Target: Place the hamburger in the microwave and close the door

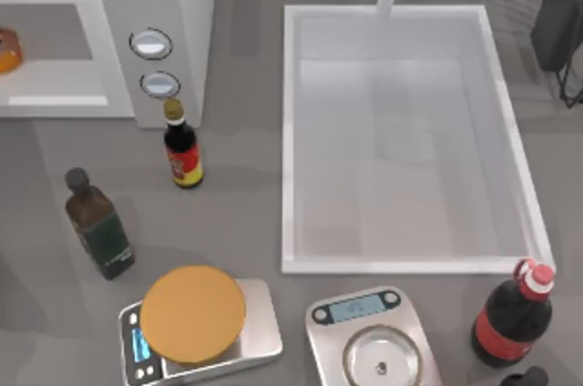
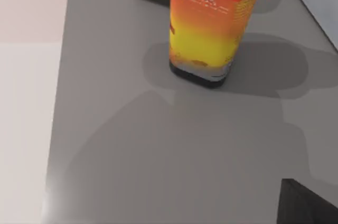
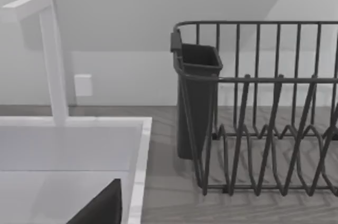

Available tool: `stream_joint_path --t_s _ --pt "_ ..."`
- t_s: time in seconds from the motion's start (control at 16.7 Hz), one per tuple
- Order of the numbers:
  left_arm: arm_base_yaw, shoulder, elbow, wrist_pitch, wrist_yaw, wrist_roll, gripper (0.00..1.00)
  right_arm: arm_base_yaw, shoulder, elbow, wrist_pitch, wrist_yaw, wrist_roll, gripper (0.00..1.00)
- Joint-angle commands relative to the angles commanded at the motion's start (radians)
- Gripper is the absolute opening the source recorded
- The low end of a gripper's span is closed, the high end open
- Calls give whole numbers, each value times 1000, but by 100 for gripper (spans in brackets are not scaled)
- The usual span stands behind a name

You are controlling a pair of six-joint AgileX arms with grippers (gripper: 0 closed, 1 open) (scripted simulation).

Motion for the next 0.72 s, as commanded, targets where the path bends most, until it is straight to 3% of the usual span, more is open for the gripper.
stream_joint_path --t_s 0.36,0.72 --pt "-24 -32 -31 10 -18 -33 0 0 0 0 0 0 0 100" --pt "-220 -229 -208 77 -129 -212 0 0 0 0 0 0 0 100"
